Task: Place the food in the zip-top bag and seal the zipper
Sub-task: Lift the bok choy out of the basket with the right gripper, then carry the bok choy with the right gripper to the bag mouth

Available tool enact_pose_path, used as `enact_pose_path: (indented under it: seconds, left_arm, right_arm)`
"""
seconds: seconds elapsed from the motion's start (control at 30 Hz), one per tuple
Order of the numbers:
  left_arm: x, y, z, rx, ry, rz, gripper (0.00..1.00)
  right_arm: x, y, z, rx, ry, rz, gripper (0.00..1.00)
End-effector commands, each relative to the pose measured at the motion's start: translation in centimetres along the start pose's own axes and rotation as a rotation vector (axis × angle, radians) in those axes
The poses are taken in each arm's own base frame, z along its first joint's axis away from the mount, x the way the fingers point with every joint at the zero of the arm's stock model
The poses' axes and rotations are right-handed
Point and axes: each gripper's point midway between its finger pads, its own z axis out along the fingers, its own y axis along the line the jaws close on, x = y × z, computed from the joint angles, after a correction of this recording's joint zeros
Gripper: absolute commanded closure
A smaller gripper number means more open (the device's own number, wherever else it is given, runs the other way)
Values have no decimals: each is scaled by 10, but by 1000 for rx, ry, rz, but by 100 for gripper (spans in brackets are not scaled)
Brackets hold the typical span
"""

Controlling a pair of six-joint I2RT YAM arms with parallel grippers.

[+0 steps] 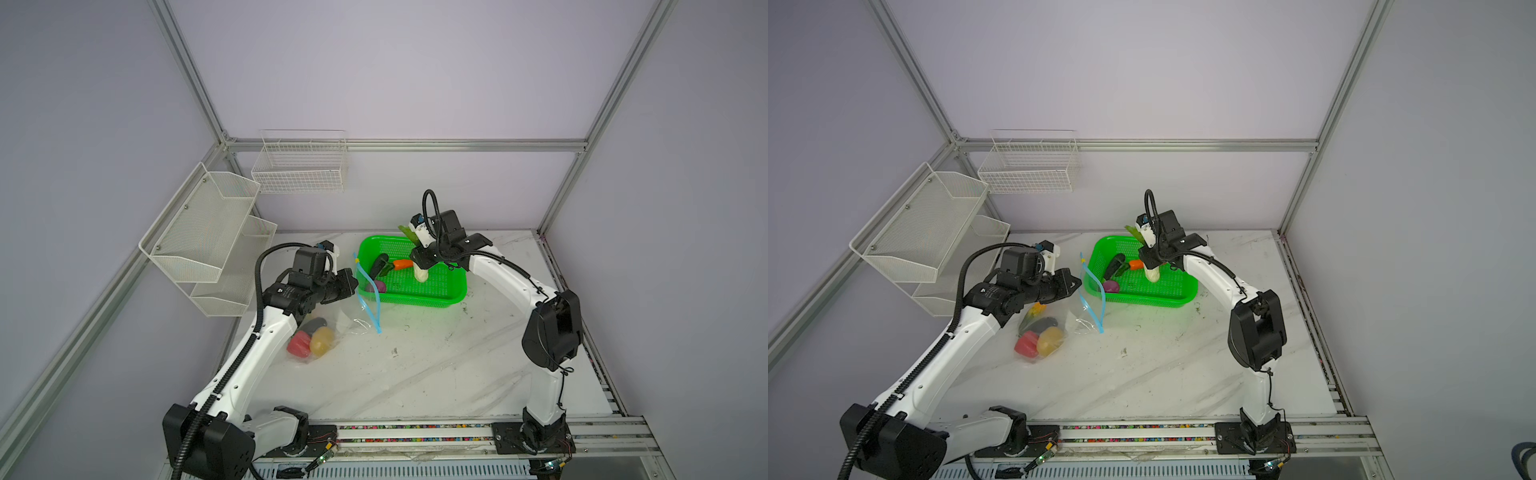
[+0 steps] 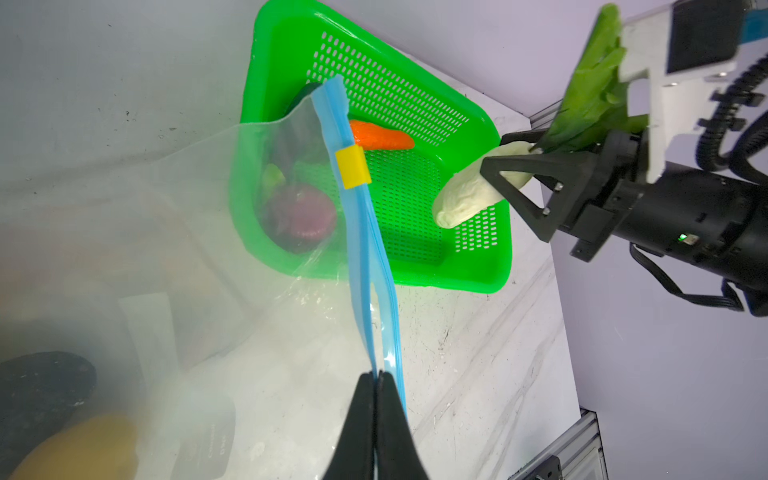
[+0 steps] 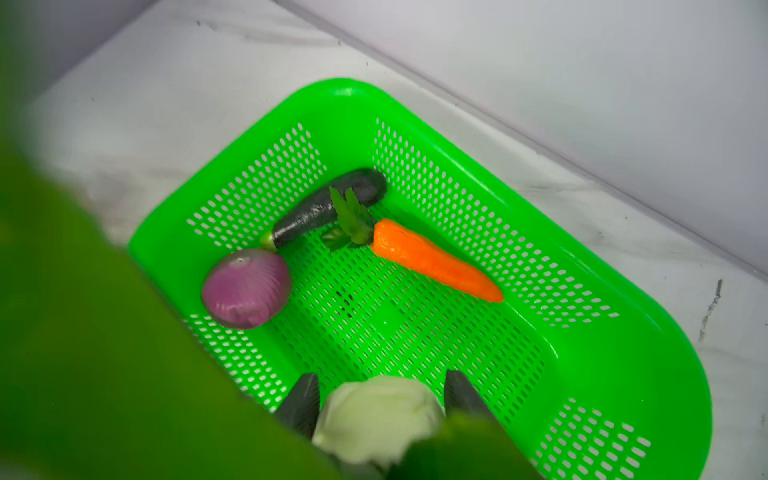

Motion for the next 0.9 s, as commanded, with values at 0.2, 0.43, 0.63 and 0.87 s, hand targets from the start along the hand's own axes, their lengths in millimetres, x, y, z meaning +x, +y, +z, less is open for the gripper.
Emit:
enact_pose_path:
  seconds: [0.2, 0.43, 0.63, 0.87]
  left_arm:
    - [-24, -21, -13, 62, -73, -10, 100]
    - [-38, -27, -20, 62, -113, 3, 100]
    - [-45, -31, -24, 63, -132, 6, 100]
    - [-52, -35, -32, 66, -160, 10, 100]
  right_arm:
    - [-85, 73, -97, -291, -468, 226, 57]
    - [-78, 131, -108, -448, -507, 254, 56]
    - [-64, 152, -104, -511, -475, 283, 56]
    - [-43, 174, -88, -557, -389, 272, 56]
